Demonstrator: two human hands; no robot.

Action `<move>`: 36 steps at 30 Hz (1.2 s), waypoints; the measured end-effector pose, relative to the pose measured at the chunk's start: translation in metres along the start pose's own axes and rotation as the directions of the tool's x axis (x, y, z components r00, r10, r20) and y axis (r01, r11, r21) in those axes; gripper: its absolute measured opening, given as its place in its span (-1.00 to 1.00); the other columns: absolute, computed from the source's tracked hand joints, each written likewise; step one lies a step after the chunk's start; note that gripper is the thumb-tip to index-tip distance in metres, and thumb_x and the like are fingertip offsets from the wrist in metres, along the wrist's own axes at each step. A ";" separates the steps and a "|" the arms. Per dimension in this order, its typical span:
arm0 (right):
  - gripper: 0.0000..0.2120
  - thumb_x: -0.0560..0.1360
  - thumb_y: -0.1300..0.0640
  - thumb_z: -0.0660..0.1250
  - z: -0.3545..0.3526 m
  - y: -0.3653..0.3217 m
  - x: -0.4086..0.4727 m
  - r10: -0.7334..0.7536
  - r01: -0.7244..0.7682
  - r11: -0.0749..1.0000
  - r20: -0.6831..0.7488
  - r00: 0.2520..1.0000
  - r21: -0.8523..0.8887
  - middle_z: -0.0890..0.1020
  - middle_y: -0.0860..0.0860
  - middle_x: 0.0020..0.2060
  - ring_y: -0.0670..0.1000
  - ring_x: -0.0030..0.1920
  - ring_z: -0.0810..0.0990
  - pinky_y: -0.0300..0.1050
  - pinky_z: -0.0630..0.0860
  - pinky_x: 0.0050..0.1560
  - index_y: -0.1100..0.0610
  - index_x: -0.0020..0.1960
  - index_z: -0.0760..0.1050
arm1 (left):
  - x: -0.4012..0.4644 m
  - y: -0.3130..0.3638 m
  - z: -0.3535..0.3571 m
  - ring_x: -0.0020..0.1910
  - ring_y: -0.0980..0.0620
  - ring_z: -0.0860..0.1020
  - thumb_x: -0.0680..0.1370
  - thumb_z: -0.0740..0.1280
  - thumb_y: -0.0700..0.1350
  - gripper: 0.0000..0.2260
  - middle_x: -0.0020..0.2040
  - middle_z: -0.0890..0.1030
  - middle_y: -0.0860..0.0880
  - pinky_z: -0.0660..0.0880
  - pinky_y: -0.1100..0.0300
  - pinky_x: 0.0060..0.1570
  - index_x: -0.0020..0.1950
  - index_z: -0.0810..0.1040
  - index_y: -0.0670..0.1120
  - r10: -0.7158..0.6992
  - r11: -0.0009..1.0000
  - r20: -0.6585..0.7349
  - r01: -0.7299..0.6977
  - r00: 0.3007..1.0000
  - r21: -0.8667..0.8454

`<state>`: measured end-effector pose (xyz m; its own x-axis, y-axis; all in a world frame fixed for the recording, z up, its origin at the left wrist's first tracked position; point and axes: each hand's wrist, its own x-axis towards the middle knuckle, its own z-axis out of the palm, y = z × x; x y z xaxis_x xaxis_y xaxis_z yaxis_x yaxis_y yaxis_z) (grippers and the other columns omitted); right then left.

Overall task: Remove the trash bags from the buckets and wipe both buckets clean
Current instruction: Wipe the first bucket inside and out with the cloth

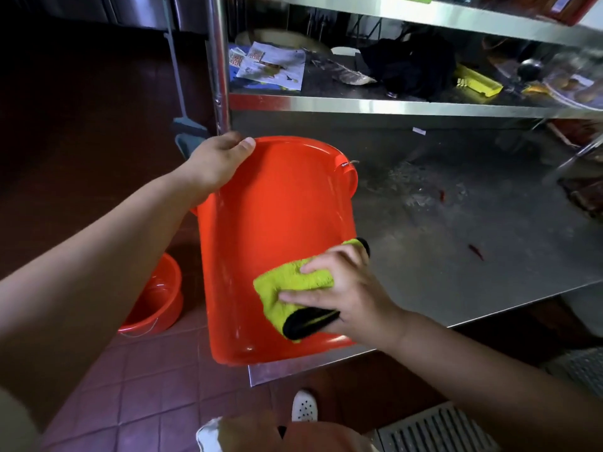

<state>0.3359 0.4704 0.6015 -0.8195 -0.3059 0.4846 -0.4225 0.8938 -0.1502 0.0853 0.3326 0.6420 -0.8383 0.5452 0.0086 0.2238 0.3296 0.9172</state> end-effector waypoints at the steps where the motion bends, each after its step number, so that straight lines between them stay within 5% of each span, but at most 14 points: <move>1: -0.67 0.40 -0.18 0.40 0.001 0.009 0.010 0.022 -0.022 1.000 -0.022 1.000 -0.015 0.47 -0.05 0.07 0.07 0.07 0.37 0.10 0.34 0.05 -0.20 0.15 0.57 | 0.002 -0.001 0.000 0.20 0.01 0.51 0.59 0.20 0.09 -0.73 0.17 0.57 -0.04 0.38 0.07 0.31 0.16 0.54 -0.01 0.003 1.000 0.001 -0.003 1.000 -0.007; 5: -0.64 0.37 -0.14 0.42 0.002 0.050 0.059 0.181 -0.184 0.983 -0.093 0.979 -0.021 0.54 0.06 0.04 0.16 0.02 0.43 0.11 0.37 0.02 -0.15 0.16 0.57 | 0.005 -0.004 0.002 0.22 -0.07 0.52 0.60 0.22 0.06 -0.73 0.19 0.58 -0.14 0.38 -0.02 0.33 0.15 0.55 -0.07 0.018 0.997 0.021 -0.017 1.000 -0.071; 10: -0.59 0.35 -0.05 0.48 -0.014 0.102 0.128 0.273 -0.282 0.942 -0.071 0.959 -0.182 0.55 0.08 0.01 0.22 -0.01 0.47 0.11 0.41 0.00 -0.10 0.19 0.58 | 0.011 -0.004 0.000 0.23 0.01 0.50 0.60 0.22 0.07 -0.72 0.22 0.57 -0.04 0.37 0.04 0.33 0.22 0.52 -0.03 -0.069 0.983 0.041 0.075 0.997 -0.167; 14: -0.60 0.37 -0.12 0.44 -0.014 0.103 0.134 0.243 -0.240 0.936 -0.023 0.970 -0.257 0.53 0.04 0.06 0.17 0.04 0.44 0.06 0.36 0.01 -0.17 0.20 0.55 | 0.005 -0.012 0.004 -0.08 0.10 0.63 0.61 0.18 0.06 -0.79 -0.09 0.66 0.06 0.54 0.23 -0.10 -0.06 0.55 0.02 -0.087 0.959 0.106 0.112 0.991 -0.262; 18: -0.62 0.38 -0.19 0.41 -0.013 0.075 0.101 0.293 -0.296 0.925 -0.050 0.955 -0.237 0.51 -0.03 0.08 0.13 0.06 0.41 -0.03 0.24 -0.02 -0.24 0.19 0.54 | 0.007 -0.019 0.007 -0.15 0.06 0.58 0.62 0.18 0.04 -0.77 -0.15 0.61 0.00 0.50 0.17 -0.09 -0.13 0.50 -0.03 -0.029 0.964 0.115 0.058 0.993 -0.260; 23: -0.65 0.40 -0.26 0.34 -0.015 0.025 0.032 0.225 -0.228 0.962 -0.032 0.974 -0.147 0.55 -0.02 0.03 0.06 0.03 0.37 0.05 0.35 -0.03 -0.25 0.16 0.55 | 0.006 -0.027 0.003 -0.42 0.11 0.42 0.63 0.14 0.00 -0.76 -0.33 0.41 0.02 0.34 0.19 -0.40 -0.22 0.38 0.00 -0.004 0.972 0.116 0.031 0.993 -0.234; 26: -0.66 0.43 -0.25 0.31 -0.016 0.003 -0.002 0.187 -0.186 0.978 0.000 0.982 -0.094 0.53 -0.02 0.04 0.03 0.06 0.35 0.12 0.38 -0.02 -0.22 0.17 0.55 | 0.008 -0.021 0.005 -0.25 0.10 0.47 0.63 0.13 -0.11 -0.82 -0.22 0.49 0.02 0.41 0.21 -0.22 -0.11 0.48 -0.01 0.018 0.984 0.085 -0.003 0.996 -0.179; 28: -0.67 0.44 -0.21 0.32 -0.019 -0.003 -0.014 0.175 -0.174 0.981 0.011 0.984 -0.086 0.50 -0.03 0.06 0.04 0.08 0.35 0.13 0.39 0.00 -0.19 0.18 0.56 | 0.015 -0.003 0.015 -0.08 0.18 0.48 0.58 0.14 -0.28 -0.76 -0.01 0.54 0.00 0.39 0.43 -0.05 0.11 0.54 -0.09 0.093 0.993 -0.005 -0.093 0.996 -0.067; 30: -0.66 0.42 -0.16 0.39 -0.022 -0.006 -0.018 0.174 -0.170 0.979 0.034 0.984 -0.110 0.55 0.00 0.04 0.05 0.08 0.35 0.16 0.41 0.00 -0.17 0.18 0.57 | 0.022 0.022 0.029 -0.05 0.32 0.49 0.55 0.19 -0.30 -0.68 0.16 0.52 -0.01 0.30 0.59 0.00 0.27 0.51 -0.12 0.207 0.974 0.048 -0.210 0.977 0.081; 33: -0.64 0.42 -0.16 0.31 -0.024 -0.012 -0.021 0.150 -0.134 0.981 0.104 0.983 -0.141 0.53 0.00 0.09 0.08 0.10 0.36 0.19 0.41 0.02 -0.17 0.20 0.56 | 0.034 0.041 0.054 0.31 0.03 0.42 0.61 0.17 -0.03 -0.67 0.34 0.47 -0.05 0.23 0.22 0.37 0.35 0.45 -0.05 0.225 0.897 0.156 -0.267 0.962 0.351; 36: -0.55 0.53 -0.28 0.02 -0.025 -0.015 -0.027 0.066 -0.038 0.990 0.201 0.977 -0.139 0.49 -0.01 0.16 0.09 0.14 0.37 0.10 0.34 0.09 -0.19 0.27 0.49 | 0.039 0.042 0.066 0.35 -0.16 0.35 0.63 0.07 0.07 -0.66 0.34 0.46 -0.10 0.13 -0.09 0.35 0.31 0.44 -0.03 0.162 0.831 0.117 -0.199 0.980 0.519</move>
<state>0.3740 0.4731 0.6119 -0.9064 -0.3061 0.2910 -0.3333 0.9416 -0.0476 0.0953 0.4186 0.6544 -0.7270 0.6777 0.1105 0.6111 0.5651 0.5543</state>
